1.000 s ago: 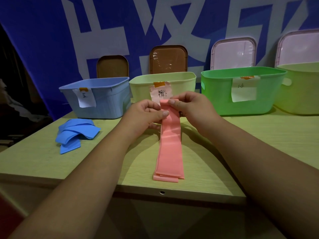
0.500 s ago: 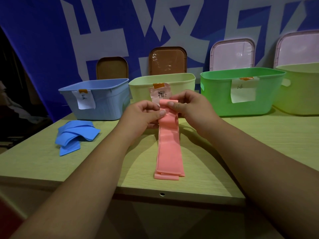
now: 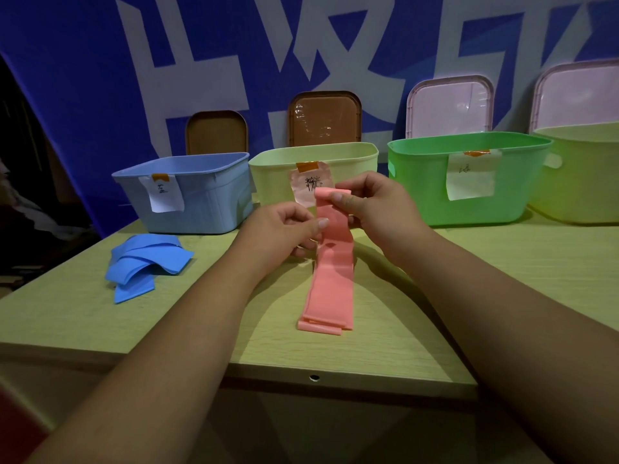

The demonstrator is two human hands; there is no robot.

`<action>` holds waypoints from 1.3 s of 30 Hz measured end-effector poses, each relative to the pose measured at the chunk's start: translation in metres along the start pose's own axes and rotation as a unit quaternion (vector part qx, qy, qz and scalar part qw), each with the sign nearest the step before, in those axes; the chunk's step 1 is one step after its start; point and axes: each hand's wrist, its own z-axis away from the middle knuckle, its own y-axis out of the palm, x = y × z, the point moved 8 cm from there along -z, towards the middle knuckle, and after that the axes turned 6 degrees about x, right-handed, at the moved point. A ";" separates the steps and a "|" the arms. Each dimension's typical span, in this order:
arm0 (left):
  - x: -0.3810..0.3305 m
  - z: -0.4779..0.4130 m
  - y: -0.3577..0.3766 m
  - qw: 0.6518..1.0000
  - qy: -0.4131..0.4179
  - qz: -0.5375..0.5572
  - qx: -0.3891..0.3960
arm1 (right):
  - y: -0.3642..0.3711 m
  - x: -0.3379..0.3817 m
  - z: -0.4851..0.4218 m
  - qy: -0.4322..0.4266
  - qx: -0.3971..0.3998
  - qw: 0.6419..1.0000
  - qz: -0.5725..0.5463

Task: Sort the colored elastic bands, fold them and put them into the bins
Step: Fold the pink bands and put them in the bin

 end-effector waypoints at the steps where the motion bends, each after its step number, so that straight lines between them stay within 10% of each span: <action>1: 0.001 0.000 0.001 1.000 -0.006 0.006 0.007 | 0.000 0.000 0.000 0.001 -0.001 1.000 -0.005; 22: 0.008 -0.005 -0.005 0.990 -0.026 0.142 -0.010 | -0.006 0.004 0.002 -0.009 -0.029 0.999 0.034; 39: 0.005 -0.004 0.006 0.998 -0.014 -0.020 0.051 | -0.011 0.004 -0.001 -0.010 -0.049 0.999 0.020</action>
